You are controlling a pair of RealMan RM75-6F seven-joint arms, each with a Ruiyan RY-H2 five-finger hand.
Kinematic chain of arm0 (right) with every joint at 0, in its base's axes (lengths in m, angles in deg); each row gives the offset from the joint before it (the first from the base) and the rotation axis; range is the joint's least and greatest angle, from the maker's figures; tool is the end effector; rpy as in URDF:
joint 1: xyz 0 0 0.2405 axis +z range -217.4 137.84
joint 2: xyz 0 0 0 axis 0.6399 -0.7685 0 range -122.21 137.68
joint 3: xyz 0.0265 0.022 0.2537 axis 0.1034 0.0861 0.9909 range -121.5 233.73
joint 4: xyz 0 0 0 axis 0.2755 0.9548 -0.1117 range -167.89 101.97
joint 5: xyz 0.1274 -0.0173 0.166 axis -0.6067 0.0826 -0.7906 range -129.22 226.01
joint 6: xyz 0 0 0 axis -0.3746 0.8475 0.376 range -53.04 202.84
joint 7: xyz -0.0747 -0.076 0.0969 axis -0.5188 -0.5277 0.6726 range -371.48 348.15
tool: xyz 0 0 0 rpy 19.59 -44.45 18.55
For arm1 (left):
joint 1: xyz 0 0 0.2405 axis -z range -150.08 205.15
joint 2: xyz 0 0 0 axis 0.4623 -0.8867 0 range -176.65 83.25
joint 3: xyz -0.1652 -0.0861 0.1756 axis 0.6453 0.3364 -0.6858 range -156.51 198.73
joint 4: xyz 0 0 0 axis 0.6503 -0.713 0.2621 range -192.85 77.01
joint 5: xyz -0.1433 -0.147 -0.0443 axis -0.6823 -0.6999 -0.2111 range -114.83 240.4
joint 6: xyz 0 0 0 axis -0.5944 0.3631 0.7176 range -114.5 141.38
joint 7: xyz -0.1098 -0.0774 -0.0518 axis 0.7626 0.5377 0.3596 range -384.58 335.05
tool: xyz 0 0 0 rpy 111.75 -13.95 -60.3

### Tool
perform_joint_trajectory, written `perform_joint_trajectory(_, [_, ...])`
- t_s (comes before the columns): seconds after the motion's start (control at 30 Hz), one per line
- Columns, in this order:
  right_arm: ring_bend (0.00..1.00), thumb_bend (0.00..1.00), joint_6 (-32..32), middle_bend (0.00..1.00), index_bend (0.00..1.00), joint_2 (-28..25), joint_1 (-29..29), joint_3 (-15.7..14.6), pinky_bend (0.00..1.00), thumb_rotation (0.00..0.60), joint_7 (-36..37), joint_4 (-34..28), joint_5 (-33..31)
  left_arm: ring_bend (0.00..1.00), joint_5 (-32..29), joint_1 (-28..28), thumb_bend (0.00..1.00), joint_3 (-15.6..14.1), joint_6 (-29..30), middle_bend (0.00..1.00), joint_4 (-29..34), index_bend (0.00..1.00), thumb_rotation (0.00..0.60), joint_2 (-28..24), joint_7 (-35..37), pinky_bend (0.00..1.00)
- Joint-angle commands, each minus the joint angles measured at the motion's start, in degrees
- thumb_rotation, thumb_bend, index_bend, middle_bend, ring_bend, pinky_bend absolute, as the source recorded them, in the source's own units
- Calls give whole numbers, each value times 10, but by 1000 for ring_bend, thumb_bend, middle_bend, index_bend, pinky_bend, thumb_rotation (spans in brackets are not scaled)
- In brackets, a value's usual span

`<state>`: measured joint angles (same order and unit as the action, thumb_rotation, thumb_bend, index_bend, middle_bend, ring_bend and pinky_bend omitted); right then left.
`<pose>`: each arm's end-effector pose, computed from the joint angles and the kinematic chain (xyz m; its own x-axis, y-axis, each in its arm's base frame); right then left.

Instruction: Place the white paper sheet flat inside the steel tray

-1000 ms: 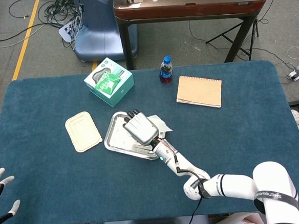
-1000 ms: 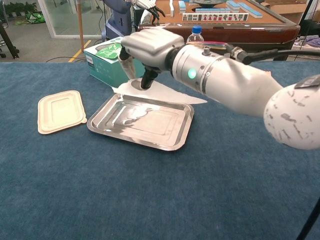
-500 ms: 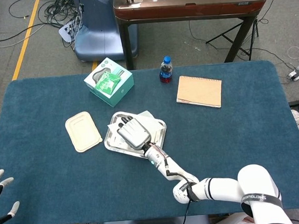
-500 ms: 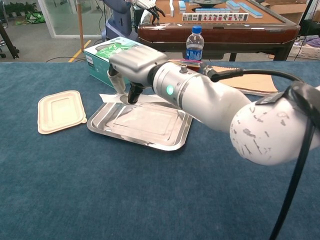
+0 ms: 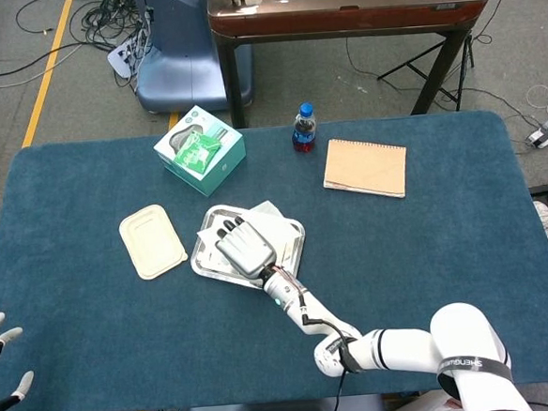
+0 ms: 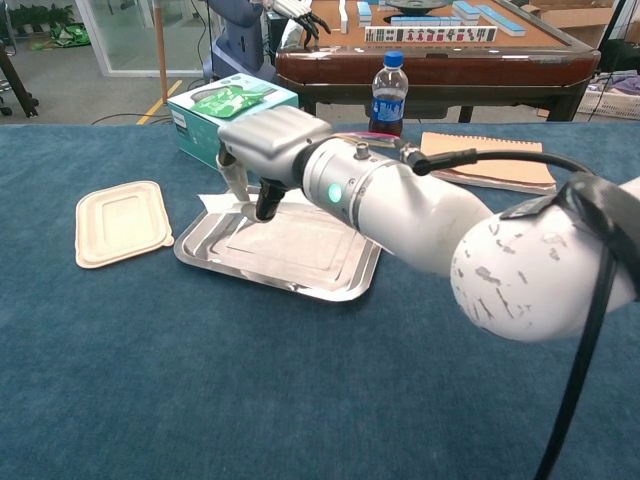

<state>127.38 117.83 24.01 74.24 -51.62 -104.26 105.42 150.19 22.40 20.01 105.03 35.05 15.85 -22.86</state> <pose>0.0179 -0.3544 -0.1064 0.5845 -0.0662 0.8087 -0.6607 -0.6174 0.4270 -0.3310 0.1106 0.1713 0.3843 0.0244 0.9229 0.9143 0.1284 -0.3841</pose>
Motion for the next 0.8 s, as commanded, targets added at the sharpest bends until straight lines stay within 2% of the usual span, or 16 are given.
perform_joint_trajectory(0.03, [231,358,0,358,357,3,3,1,332,600,0,3,-3,97,0,0,242,0,0,91,0,249,600,0,0,0])
perform_joint_trajectory(0.5, [205,195,3,320,237,19,14,7,332,600,3,17,-15,97,-3,-2,242,0,-1,91,-3,249,600,1,2,0])
perform_joint_trajectory(0.57, [203,159,4,318,233,16,14,8,332,600,4,11,-14,97,-3,-2,243,0,0,91,-3,248,600,0,3,0])
perform_joint_trajectory(0.7, [203,26,11,317,228,2,10,11,332,600,11,-17,-11,97,-3,-5,243,1,3,91,-4,249,600,0,4,0])
perform_joint_trajectory(0.8, [203,0,18,317,228,-19,3,9,332,600,12,-51,-6,97,-4,-6,243,0,3,91,-4,249,600,-1,4,0])
